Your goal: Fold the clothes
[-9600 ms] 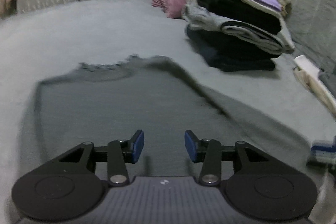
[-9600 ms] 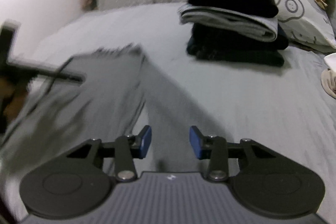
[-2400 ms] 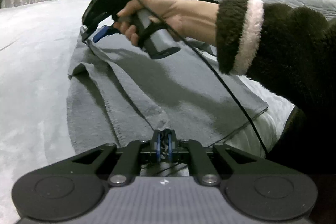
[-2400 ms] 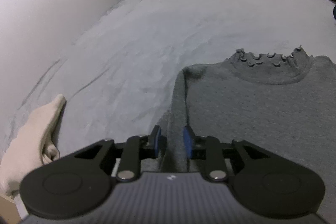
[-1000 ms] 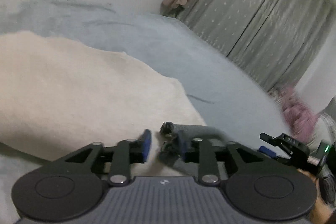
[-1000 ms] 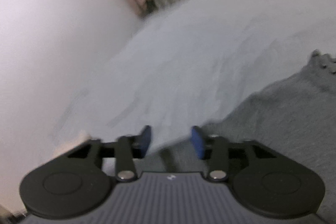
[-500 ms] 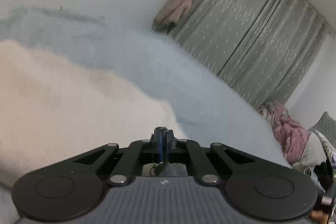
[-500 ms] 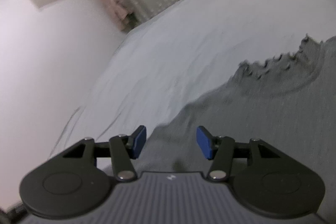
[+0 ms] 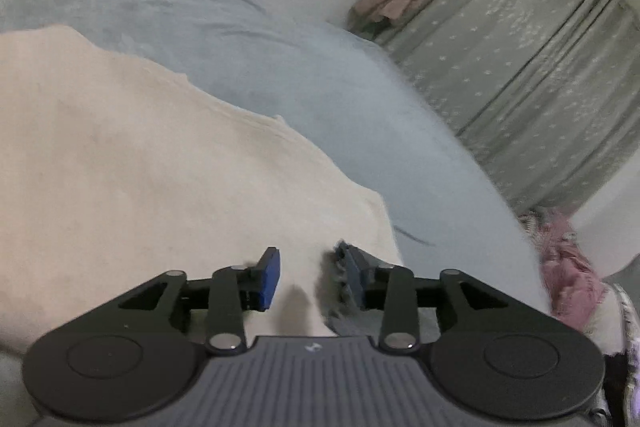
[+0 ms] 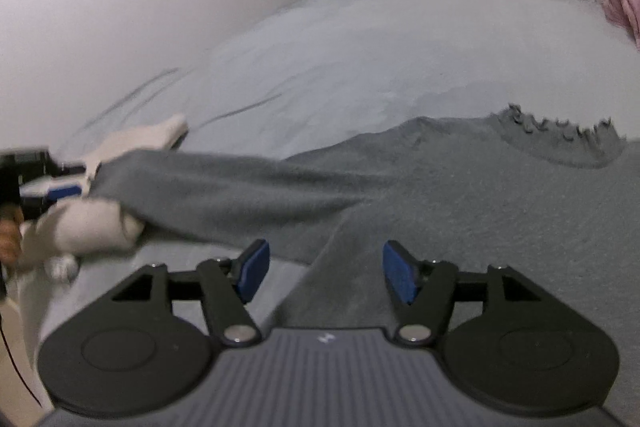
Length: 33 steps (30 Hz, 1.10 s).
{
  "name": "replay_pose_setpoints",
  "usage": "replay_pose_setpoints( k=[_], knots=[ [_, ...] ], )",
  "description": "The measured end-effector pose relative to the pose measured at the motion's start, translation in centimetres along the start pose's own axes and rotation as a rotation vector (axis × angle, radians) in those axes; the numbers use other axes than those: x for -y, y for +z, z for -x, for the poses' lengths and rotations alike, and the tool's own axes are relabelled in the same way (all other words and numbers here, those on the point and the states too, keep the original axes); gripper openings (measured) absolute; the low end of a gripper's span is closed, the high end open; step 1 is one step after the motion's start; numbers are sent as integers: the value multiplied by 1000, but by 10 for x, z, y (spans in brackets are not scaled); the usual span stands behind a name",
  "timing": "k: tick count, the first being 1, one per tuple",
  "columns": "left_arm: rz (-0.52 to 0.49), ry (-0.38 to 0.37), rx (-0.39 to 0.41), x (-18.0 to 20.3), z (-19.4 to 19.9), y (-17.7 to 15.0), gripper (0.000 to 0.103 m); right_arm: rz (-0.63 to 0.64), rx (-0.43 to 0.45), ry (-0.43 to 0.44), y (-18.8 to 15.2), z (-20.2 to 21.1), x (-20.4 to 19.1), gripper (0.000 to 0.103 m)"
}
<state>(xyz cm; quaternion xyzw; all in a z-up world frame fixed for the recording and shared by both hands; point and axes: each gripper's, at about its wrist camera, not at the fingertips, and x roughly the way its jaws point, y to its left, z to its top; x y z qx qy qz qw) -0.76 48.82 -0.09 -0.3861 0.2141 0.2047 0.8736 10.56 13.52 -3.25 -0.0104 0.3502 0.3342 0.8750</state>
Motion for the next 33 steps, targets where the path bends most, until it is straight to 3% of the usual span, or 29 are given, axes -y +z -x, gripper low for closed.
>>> replay_pose_setpoints(
  k=[5,9,10,11,12,14,17,18,19,21,23,25,27,30,32,33],
  knots=[
    [-105,-35,-43,13,5,-10,48,176,-41,60,-25,29,-44,67],
    [-199,-39,-53,27,-15,-19,47,274,-99,169,-56,65,-74,70],
    [-209,-40,-47,27,-18,-21,44,288,-115,194,-64,73,-80,71],
    [-228,-45,-30,29,-20,-24,25,298,-125,207,-69,78,-84,71],
    [-259,-65,-10,32,-21,-31,14,320,-147,227,-79,83,-90,71],
    [-286,-68,21,35,-24,-41,0,373,-174,238,-98,87,-99,71],
    [-311,-28,98,39,-21,-47,0,445,-178,219,-117,86,-106,60],
    [-314,-4,158,41,-15,-46,0,467,-166,212,-120,88,-108,45],
    [-312,8,195,42,-10,-44,0,490,-154,205,-124,90,-110,21],
    [-274,49,253,38,-2,-37,0,488,-157,199,-120,95,-111,17],
    [-255,91,250,33,-4,-35,0,448,-172,215,-112,102,-105,15],
    [-250,177,211,25,-13,-40,0,405,-190,234,-112,103,-98,15],
    [-254,171,159,27,-13,-44,0,399,-205,247,-116,104,-94,16],
    [-319,115,94,46,-3,-55,11,380,-216,263,-120,109,-91,22],
    [-362,80,46,60,5,-65,49,345,-231,299,-121,113,-89,31],
    [-386,46,-4,74,10,-78,54,312,-230,316,-120,116,-87,39]
  ],
)
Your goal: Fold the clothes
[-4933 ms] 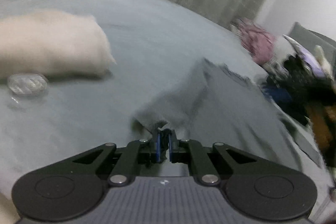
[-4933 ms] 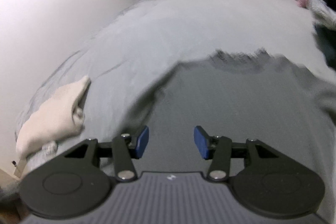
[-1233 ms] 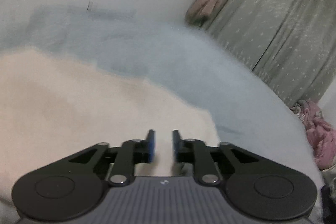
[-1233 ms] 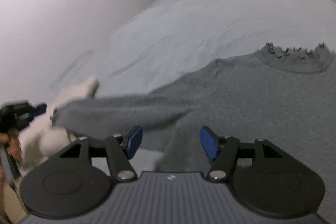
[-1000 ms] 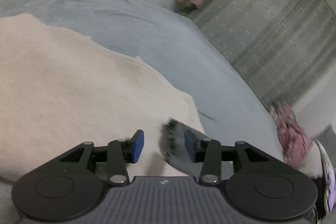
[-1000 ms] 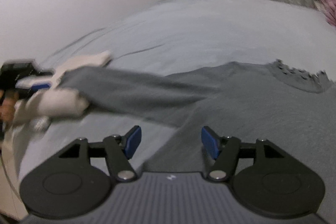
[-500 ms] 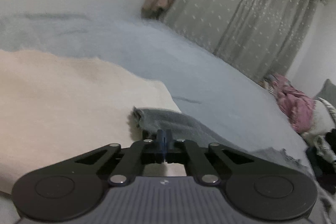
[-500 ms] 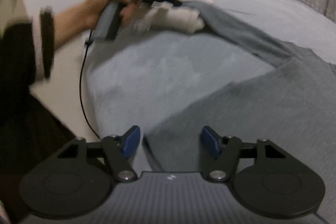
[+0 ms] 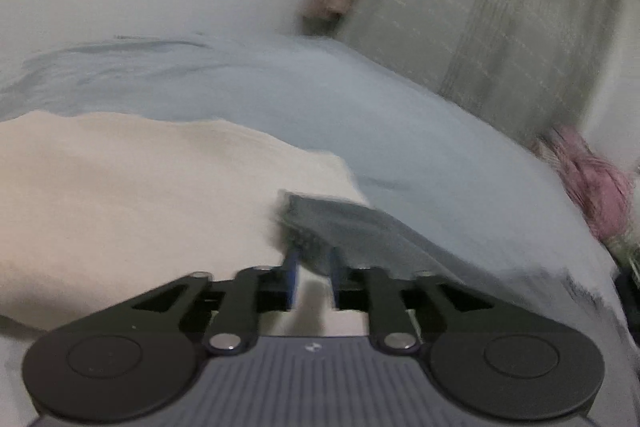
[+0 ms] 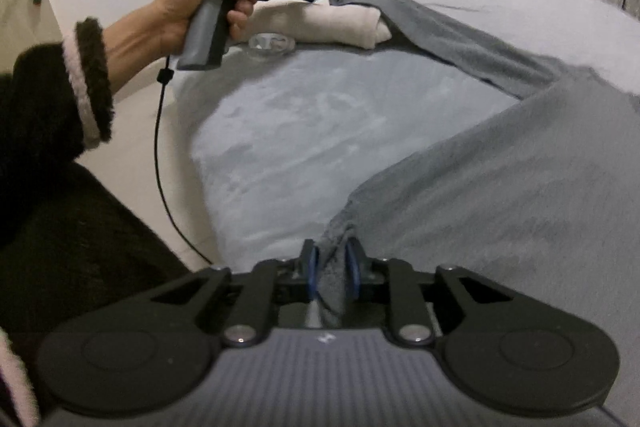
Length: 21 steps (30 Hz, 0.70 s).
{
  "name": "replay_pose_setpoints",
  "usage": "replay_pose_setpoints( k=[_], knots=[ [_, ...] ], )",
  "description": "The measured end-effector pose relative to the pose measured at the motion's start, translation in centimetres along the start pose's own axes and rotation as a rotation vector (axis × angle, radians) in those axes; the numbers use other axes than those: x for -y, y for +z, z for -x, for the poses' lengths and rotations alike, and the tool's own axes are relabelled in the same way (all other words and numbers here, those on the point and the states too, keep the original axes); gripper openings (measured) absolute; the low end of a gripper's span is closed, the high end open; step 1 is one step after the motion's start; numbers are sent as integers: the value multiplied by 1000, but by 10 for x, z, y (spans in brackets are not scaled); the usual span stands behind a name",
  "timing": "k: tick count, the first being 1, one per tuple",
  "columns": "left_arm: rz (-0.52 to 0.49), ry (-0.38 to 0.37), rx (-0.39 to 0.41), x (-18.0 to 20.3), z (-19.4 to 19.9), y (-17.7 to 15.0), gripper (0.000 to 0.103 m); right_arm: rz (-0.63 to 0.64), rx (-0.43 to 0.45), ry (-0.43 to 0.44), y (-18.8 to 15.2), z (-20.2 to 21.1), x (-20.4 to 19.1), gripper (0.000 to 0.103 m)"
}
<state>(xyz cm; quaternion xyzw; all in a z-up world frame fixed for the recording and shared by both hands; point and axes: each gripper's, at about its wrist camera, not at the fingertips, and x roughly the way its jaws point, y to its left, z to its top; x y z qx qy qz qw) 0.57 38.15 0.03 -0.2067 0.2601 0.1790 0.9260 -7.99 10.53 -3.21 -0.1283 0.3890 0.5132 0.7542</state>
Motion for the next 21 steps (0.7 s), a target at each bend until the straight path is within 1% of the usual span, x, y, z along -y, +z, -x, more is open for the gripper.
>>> replay_pose_setpoints(
  k=[1,2,4,5,6,7,9,10,11,12,14,15,17,19,21],
  knots=[
    [-12,-26,-23,10,1,-4,55,-21,12,7,0,3,2,48],
    [-19,-47,-40,18,1,-8,55,-50,41,4,-1,10,5,50],
    [-33,-98,-80,34,-1,-18,56,-99,97,-29,-2,23,14,58],
    [-40,-114,-100,43,-4,-24,59,-136,127,-70,-5,32,23,59],
    [-51,-112,-124,53,-9,-32,60,-181,160,-120,-7,44,35,63],
    [-55,-105,-142,59,-13,-37,61,-209,178,-152,-9,51,42,67],
    [-51,-94,-177,68,-21,-47,63,-299,210,-265,-19,72,69,69],
    [-40,-89,-191,71,-25,-51,65,-332,218,-304,-22,79,78,71],
    [-28,-85,-203,74,-28,-55,67,-400,231,-369,-30,92,95,72],
    [-17,-81,-216,77,-32,-59,69,-460,241,-414,-36,101,109,74],
    [-21,-56,-201,85,-29,-65,72,-582,257,-476,-52,118,135,75],
    [-44,-32,-198,93,-28,-67,72,-665,266,-511,-65,130,153,75],
    [-73,-8,-193,104,-22,-65,72,-783,263,-583,-89,148,179,75],
    [-99,-24,-187,113,-16,-64,74,-829,260,-641,-102,161,193,74],
    [-120,-39,-219,124,-17,-69,74,-851,278,-734,-114,175,204,74]
  ],
)
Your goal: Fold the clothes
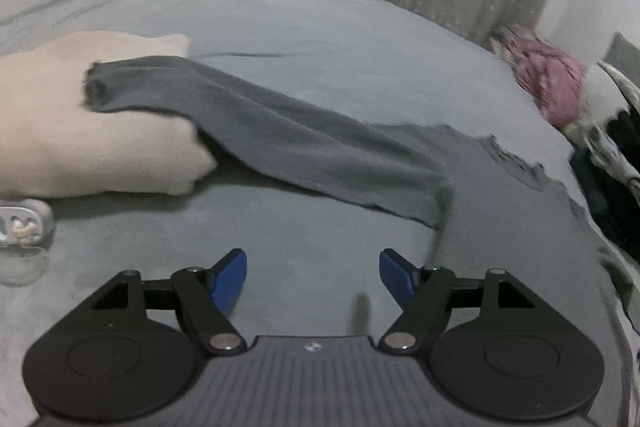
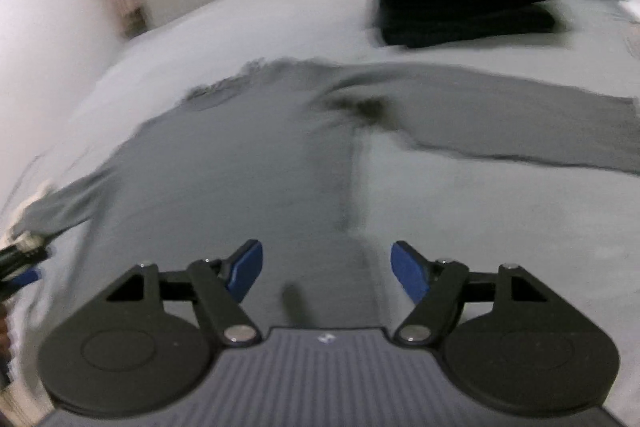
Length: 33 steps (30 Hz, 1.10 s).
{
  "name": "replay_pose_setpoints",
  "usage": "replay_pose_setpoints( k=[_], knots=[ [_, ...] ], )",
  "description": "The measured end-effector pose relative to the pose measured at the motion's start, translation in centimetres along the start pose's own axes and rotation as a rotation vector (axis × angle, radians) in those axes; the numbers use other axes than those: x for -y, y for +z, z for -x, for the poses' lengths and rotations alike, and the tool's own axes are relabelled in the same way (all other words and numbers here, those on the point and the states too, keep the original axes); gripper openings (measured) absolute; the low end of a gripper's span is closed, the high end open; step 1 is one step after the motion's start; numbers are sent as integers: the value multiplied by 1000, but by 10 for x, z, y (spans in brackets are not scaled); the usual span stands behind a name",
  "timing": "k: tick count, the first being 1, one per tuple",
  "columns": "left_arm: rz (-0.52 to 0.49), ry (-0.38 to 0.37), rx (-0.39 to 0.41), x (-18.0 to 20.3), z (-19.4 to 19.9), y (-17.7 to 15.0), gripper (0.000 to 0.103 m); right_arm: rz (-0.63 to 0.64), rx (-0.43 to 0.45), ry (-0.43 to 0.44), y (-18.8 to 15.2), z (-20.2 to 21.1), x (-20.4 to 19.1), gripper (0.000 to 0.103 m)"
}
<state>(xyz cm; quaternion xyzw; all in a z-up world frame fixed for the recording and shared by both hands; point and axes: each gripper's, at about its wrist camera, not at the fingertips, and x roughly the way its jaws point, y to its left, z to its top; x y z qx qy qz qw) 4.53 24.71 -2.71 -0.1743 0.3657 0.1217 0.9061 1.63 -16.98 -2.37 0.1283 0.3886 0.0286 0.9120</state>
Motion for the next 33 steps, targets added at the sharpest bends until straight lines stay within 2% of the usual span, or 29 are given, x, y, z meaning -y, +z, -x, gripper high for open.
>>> replay_pose_setpoints(
  k=[1,4,6,7,9,11,14,15,17,20,23,24,27,30,32,33],
  knots=[
    [-9,-4,-15,7,-2,-2,74,-2,25,-55,4,0,11,74],
    [-44,-9,-34,23,-3,-9,74,87,67,-305,14,-12,38,74],
    [-86,-9,-40,34,-4,-14,74,159,71,-382,16,-22,44,72],
    [-112,-8,-46,40,-5,-17,74,210,66,-426,18,-31,51,67],
    [-190,26,-47,52,-9,-26,74,223,70,-456,22,-41,61,69],
    [-272,86,-53,60,-14,-34,74,116,81,-474,25,-41,80,70],
    [-274,108,-70,57,-5,-38,75,123,78,-480,22,-35,69,71],
    [-268,106,-76,56,-2,-39,75,130,76,-451,20,-29,63,72],
    [-243,69,-111,50,10,-43,75,115,62,-302,14,-13,49,72],
    [-240,-3,-145,41,27,-53,73,58,-30,-68,-1,1,37,71],
    [-198,-86,-171,26,42,-64,69,-11,-143,167,-20,14,26,66],
    [-178,-118,-181,19,47,-68,68,-22,-171,205,-28,17,24,63],
    [-131,-190,-188,-3,63,-82,57,-2,-194,224,-51,27,22,54],
    [-62,-255,-198,-20,71,-89,46,7,-168,237,-74,41,26,48],
    [1,-311,-214,-30,74,-93,33,2,-160,261,-85,48,27,43],
    [39,-356,-236,-33,74,-97,29,3,-160,279,-90,50,26,33]
  ],
)
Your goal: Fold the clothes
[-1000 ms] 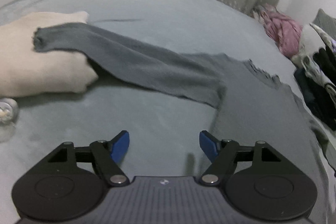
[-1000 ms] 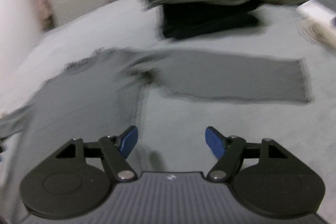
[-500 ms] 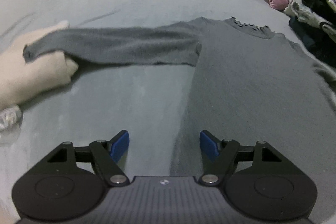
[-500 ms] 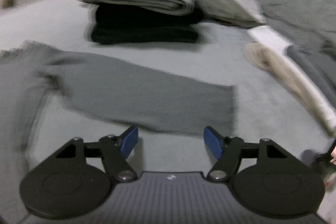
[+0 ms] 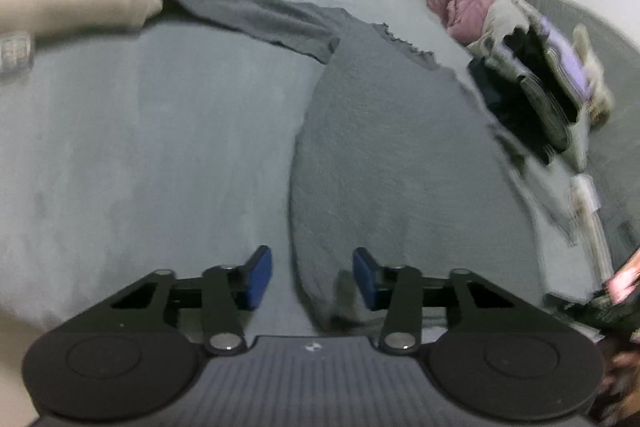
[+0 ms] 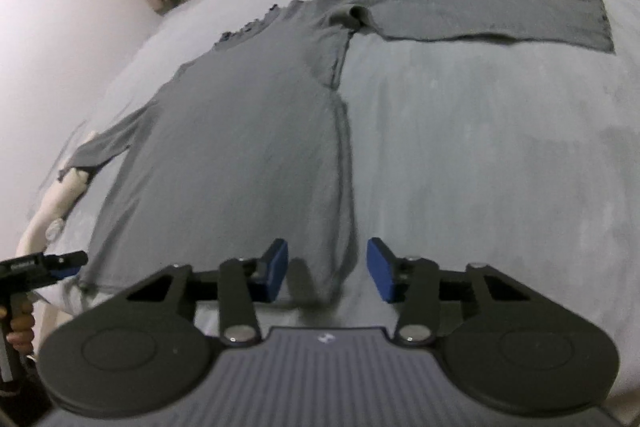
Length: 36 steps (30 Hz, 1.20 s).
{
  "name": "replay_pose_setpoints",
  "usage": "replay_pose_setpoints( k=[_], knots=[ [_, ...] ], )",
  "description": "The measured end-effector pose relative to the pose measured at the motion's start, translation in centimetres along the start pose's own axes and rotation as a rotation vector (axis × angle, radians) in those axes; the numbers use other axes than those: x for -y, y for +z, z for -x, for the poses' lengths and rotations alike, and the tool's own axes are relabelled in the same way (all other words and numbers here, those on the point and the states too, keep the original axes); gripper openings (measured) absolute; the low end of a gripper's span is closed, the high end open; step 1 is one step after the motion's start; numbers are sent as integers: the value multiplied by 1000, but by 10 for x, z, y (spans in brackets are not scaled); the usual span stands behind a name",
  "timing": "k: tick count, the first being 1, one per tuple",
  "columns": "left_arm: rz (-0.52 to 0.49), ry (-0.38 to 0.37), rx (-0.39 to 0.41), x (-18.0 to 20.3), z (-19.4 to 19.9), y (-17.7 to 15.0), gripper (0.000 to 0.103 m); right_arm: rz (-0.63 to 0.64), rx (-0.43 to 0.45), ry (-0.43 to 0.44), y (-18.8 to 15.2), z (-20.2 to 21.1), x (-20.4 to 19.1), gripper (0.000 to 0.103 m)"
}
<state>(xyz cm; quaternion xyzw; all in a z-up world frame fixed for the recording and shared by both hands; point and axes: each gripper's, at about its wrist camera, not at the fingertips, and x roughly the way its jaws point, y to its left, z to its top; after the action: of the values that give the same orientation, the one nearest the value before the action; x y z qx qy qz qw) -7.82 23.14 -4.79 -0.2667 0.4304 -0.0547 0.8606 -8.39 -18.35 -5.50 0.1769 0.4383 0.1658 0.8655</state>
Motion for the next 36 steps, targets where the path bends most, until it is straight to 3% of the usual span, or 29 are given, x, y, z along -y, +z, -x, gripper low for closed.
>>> replay_pose_setpoints(
  k=[2,3,7,8,10,14,15,16,17,18,20,22,30,36],
  knots=[
    [52,-45,-22,-3,-4,-7,6,27,4,6,-8,0,-7,16],
    [65,-36,-17,-3,-4,-9,6,48,14,-10,-13,0,-11,5],
    [22,41,86,6,17,-16,5,67,73,-38,-17,20,-17,4],
    [3,55,86,8,20,-18,5,85,75,-60,-17,24,-18,3],
    [-74,153,31,14,4,-22,5,120,68,-111,-18,28,-20,3],
    [-158,202,29,29,1,-22,11,167,17,-188,-22,10,-21,3],
    [-168,209,36,32,2,-22,11,172,22,-191,-20,11,-23,10],
    [-177,216,42,35,2,-23,18,176,31,-193,-19,12,-23,25],
    [-196,241,60,41,3,-24,30,194,59,-213,-18,14,-26,32],
    [-218,272,81,47,4,-25,34,218,94,-240,-18,16,-30,42],
    [-270,332,121,56,4,-24,46,262,145,-267,-18,17,-38,46],
    [-346,405,176,76,3,-26,50,286,187,-266,-17,16,-47,51],
    [-364,336,184,99,-16,-21,50,356,216,-210,-11,-23,-97,59],
    [-392,188,208,121,-40,-21,52,344,203,-137,-4,-57,-130,73]
  ],
)
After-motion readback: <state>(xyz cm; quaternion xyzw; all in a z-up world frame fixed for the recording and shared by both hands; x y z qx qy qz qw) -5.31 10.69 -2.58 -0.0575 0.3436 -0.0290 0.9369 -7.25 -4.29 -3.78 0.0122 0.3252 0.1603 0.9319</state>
